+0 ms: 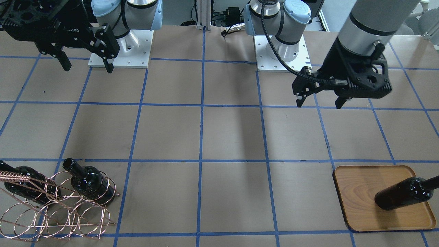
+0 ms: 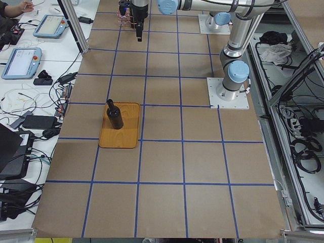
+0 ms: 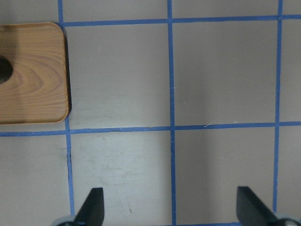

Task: Take wine from basket and place on tray
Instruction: 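Open the left gripper and raise it away from the bottle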

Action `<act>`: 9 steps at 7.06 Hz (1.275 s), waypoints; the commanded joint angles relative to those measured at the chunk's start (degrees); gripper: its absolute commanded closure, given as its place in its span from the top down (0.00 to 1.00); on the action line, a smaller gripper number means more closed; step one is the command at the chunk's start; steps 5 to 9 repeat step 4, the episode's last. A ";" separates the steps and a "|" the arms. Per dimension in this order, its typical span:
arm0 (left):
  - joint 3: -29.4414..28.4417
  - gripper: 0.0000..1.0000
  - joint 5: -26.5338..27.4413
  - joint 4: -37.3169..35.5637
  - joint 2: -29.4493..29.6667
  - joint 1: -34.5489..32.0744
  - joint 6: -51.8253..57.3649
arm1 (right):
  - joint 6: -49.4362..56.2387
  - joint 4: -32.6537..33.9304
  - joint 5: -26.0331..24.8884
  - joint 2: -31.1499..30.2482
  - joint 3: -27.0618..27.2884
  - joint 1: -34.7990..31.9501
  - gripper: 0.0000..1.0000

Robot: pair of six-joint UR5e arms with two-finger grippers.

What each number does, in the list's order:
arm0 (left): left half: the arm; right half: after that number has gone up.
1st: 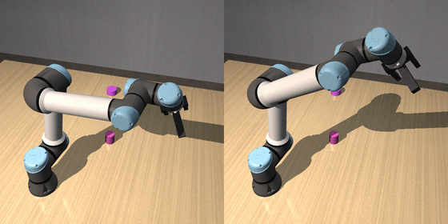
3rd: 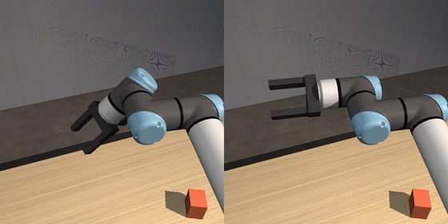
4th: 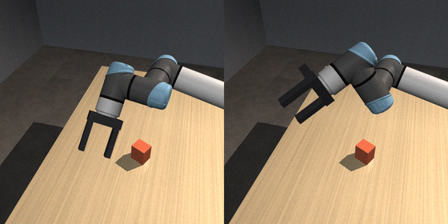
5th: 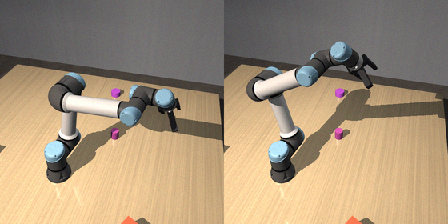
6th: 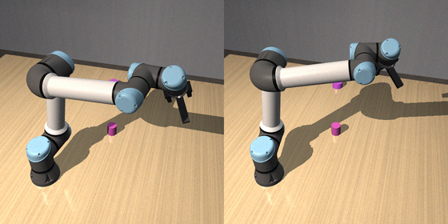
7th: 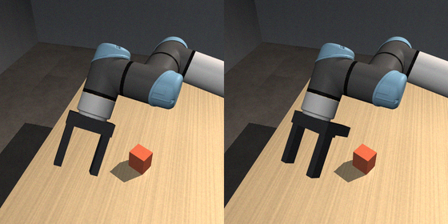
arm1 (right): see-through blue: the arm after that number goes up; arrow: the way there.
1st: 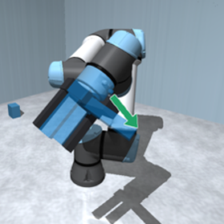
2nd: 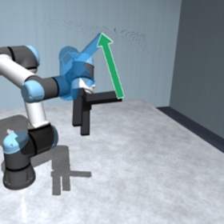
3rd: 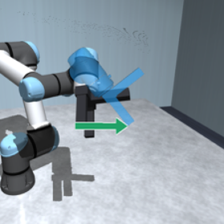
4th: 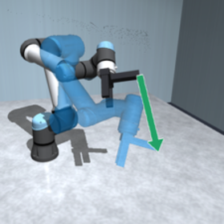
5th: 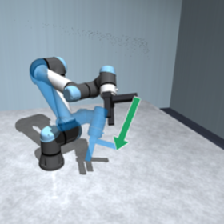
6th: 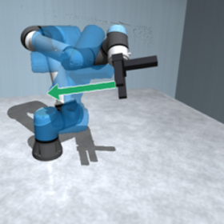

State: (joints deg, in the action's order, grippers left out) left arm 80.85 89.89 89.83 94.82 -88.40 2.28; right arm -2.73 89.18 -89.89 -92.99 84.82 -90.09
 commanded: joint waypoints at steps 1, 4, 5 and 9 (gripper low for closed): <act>0.45 1.00 0.54 -0.10 -1.48 -4.14 -4.12 | -0.08 0.03 0.07 -0.08 0.08 0.00 1.00; 2.19 1.00 0.81 0.78 -3.76 -4.15 -3.86 | -0.08 0.03 0.16 -0.09 0.09 0.00 1.00; 2.19 1.00 0.81 0.78 -3.76 -4.15 -3.86 | -0.08 0.03 0.16 -0.09 0.09 0.00 1.00; 2.19 1.00 0.81 0.78 -3.76 -4.15 -3.86 | -0.08 0.03 0.16 -0.09 0.09 0.00 1.00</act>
